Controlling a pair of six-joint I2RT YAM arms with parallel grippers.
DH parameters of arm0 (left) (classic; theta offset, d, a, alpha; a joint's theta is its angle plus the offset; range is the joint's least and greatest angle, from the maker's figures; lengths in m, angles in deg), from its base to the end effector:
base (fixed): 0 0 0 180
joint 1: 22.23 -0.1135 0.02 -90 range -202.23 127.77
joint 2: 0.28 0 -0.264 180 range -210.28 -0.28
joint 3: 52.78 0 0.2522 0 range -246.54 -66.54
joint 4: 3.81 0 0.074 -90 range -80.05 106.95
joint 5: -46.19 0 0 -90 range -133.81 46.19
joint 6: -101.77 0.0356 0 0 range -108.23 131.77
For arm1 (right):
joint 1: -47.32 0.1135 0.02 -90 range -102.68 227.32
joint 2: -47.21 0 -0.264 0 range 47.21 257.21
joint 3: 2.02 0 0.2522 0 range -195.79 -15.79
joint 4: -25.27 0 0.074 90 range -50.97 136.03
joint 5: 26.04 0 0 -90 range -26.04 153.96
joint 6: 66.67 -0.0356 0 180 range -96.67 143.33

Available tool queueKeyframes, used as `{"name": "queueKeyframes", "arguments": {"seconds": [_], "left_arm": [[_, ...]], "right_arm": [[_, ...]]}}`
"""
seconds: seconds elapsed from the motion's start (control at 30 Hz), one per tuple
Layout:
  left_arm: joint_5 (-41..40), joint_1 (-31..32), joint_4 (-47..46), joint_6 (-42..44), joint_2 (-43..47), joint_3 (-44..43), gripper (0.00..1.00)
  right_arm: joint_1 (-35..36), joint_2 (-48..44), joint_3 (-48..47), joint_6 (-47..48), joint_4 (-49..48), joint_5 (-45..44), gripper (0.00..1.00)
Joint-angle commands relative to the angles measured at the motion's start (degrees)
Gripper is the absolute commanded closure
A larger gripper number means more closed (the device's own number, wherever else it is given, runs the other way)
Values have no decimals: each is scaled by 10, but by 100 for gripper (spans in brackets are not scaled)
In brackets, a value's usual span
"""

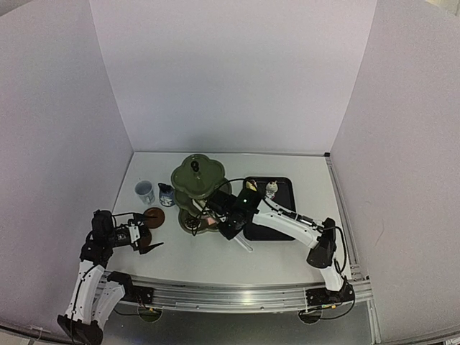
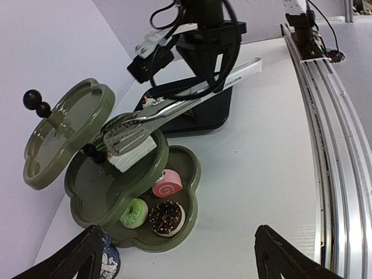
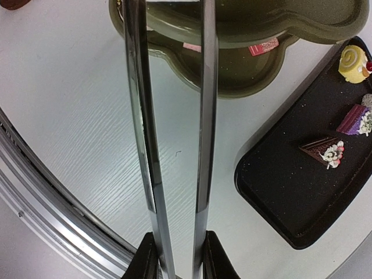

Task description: Serve the afternoon tea

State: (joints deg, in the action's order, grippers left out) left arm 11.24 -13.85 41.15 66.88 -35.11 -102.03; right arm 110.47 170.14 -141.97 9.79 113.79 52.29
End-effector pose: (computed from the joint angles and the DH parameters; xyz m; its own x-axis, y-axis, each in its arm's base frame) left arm 0.1232 -0.0476 0.2791 0.3538 0.4228 -0.8343 0.8596 0.2046 0.4682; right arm 0.2048 0.3886 0.3057 -0.6142 -0.7056 -0.3534 -0.7210 0.6838 -0.1122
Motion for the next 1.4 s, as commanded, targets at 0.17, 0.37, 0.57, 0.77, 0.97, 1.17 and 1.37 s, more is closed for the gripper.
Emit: {"name": "queueKeyframes", "arguments": {"seconds": [0.17,0.37,0.57,0.77,0.97,1.17,1.37], "left_arm": [[-85,131,-90,266,-20,21,11],[-158,238,-209,409,-117,32,17],[-251,346,-391,463,-239,44,22],[-293,377,-488,446,-314,26,23],[-325,377,-525,465,-379,4,24],[-388,378,-589,450,-433,-13,34],[-417,381,-648,428,-461,-21,34]], "right_arm": [[4,28,-36,-58,6,8,100],[4,40,-51,-70,6,16,100],[4,47,-63,-74,4,21,100],[3,46,-61,-69,3,21,100],[3,49,-63,-67,-2,28,100],[3,48,-62,-66,-7,36,100],[3,48,-60,-69,-13,44,100]]}}
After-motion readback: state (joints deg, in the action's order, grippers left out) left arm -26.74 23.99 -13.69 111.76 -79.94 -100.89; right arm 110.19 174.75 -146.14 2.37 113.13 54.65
